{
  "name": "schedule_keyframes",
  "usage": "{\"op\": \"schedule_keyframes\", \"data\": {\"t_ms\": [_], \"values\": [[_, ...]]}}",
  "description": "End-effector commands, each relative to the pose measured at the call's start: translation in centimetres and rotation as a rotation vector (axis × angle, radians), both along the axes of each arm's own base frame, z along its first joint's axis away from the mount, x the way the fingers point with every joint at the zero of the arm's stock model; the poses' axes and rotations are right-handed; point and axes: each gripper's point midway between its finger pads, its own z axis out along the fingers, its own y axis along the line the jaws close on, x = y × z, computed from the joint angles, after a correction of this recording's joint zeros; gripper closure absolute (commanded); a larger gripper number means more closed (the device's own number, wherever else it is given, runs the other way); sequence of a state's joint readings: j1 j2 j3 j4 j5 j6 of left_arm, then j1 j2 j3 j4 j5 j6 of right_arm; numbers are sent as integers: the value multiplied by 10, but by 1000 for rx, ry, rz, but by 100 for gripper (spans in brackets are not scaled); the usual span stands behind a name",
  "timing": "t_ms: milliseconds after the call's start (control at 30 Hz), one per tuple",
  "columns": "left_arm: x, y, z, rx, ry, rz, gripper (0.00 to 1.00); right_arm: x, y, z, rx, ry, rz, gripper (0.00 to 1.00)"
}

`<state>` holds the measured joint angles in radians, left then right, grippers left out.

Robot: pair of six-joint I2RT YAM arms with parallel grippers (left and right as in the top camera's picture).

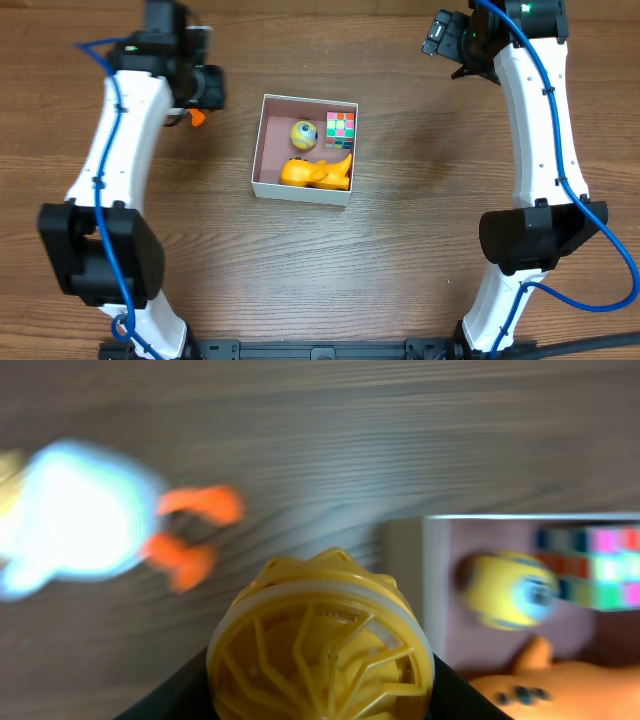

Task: Pack container
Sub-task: 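Lift the lattice ball and carry it right over the box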

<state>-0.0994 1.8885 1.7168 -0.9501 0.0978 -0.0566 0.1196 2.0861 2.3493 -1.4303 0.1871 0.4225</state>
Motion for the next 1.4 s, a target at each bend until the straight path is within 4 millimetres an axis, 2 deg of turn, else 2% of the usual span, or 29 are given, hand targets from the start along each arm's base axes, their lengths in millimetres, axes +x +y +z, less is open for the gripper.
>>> {"op": "schedule_keyframes", "data": {"t_ms": [0,100,233,333,467,567,833,1133,1367], "values": [[7,-41,12,77,-77,-129,53,1,0,9,2,-27,-8,0],[14,-64,19,112,-146,-161,53,1,0,9,2,-27,-8,0],[23,-78,16,100,-182,-176,54,1,0,9,2,-27,-8,0],[25,-80,-14,96,-114,-156,55,1,0,9,2,-27,-8,0],[13,-94,-56,68,9,-196,60,1,0,9,2,-27,-8,0],[9,-103,-68,70,34,-218,60,1,0,9,2,-27,-8,0],[10,-117,-68,66,15,-244,59,1,0,9,2,-27,-8,0],[9,-112,-68,93,20,-233,66,1,0,9,2,-27,-8,0],[14,-111,-52,104,3,-226,67,1,0,9,2,-27,-8,0]]}}
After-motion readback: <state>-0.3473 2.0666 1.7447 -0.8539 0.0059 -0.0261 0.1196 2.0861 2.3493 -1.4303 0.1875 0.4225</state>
